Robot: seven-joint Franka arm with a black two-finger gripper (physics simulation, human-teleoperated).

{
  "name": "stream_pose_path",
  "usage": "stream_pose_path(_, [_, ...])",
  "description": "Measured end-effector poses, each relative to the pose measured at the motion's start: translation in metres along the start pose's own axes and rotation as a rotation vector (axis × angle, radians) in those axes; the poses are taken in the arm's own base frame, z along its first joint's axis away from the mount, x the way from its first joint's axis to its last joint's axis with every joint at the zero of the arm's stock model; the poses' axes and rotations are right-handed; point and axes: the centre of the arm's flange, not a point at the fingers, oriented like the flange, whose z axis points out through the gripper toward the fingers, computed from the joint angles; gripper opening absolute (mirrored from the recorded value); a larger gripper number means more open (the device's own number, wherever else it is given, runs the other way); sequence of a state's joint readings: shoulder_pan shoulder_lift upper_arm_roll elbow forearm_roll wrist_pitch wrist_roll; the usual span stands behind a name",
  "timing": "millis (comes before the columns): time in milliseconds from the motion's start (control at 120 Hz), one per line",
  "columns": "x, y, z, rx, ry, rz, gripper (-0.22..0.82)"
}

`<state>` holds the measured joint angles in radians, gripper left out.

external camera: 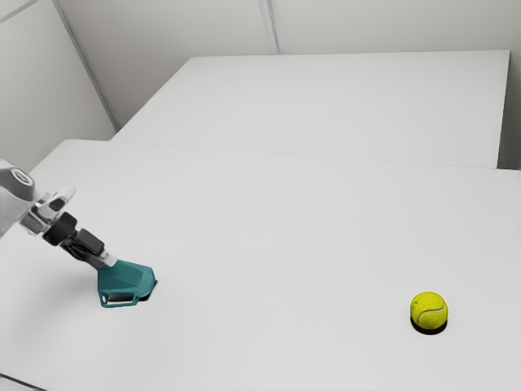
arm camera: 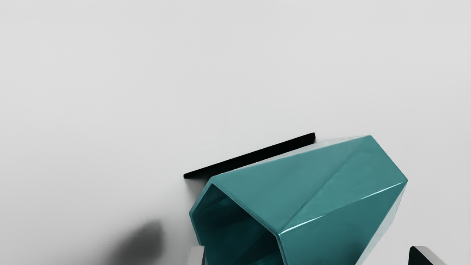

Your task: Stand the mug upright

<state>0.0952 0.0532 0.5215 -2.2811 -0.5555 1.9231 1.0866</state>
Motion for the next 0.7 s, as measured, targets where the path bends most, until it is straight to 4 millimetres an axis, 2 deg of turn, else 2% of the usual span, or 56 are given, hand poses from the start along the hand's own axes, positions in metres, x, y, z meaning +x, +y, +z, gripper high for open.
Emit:
stream_pose_path(308, [-0.006, -0.006, 0.013, -0.054, 0.037, -0.004, 0.60])
stream_pose_path(700, [-0.019, -0.002, 0.031, -0.165, 0.089, -0.042, 0.60])
